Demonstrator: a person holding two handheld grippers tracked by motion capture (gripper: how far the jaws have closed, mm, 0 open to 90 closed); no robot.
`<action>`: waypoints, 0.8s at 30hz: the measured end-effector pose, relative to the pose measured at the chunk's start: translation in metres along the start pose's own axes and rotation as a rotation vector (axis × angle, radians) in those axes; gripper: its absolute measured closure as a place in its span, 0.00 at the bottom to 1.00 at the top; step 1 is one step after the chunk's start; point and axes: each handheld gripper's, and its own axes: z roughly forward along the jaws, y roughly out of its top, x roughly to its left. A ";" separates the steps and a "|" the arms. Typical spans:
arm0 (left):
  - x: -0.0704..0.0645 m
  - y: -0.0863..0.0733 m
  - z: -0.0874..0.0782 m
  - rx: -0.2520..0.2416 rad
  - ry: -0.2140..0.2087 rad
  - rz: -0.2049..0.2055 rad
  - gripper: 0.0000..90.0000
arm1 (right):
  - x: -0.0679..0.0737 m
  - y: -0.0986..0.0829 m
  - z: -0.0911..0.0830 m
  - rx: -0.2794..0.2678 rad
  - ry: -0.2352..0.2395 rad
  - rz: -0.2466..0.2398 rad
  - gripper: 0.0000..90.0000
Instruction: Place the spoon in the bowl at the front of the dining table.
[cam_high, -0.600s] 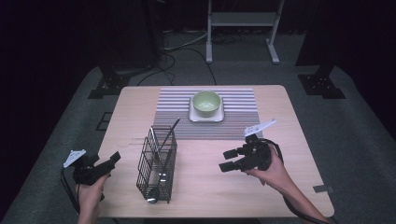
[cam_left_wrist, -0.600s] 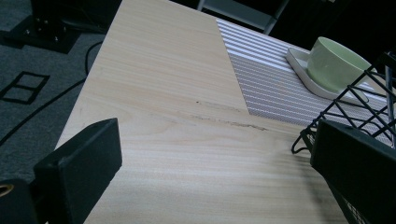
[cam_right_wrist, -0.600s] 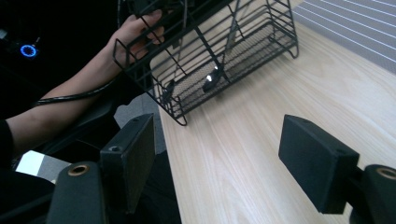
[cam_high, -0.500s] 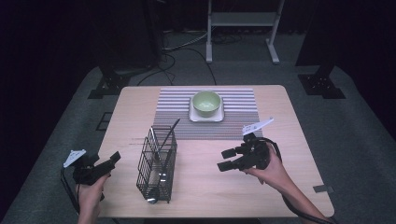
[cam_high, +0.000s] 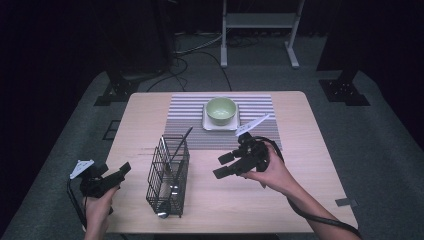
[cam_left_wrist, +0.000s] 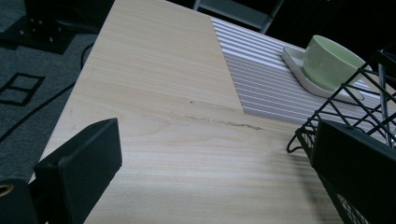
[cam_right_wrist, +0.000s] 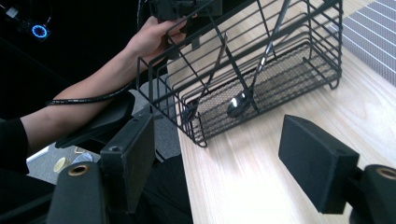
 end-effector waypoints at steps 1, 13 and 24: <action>0.000 0.000 0.000 0.000 -0.001 -0.001 0.01 | 0.000 0.004 0.002 0.005 0.003 0.000 0.29; -0.001 0.001 0.002 0.002 -0.002 0.004 0.01 | 0.003 0.041 0.037 0.076 0.025 -0.014 0.32; 0.000 0.001 0.001 0.001 -0.005 0.001 0.01 | -0.001 0.062 0.062 0.120 -0.013 0.000 0.49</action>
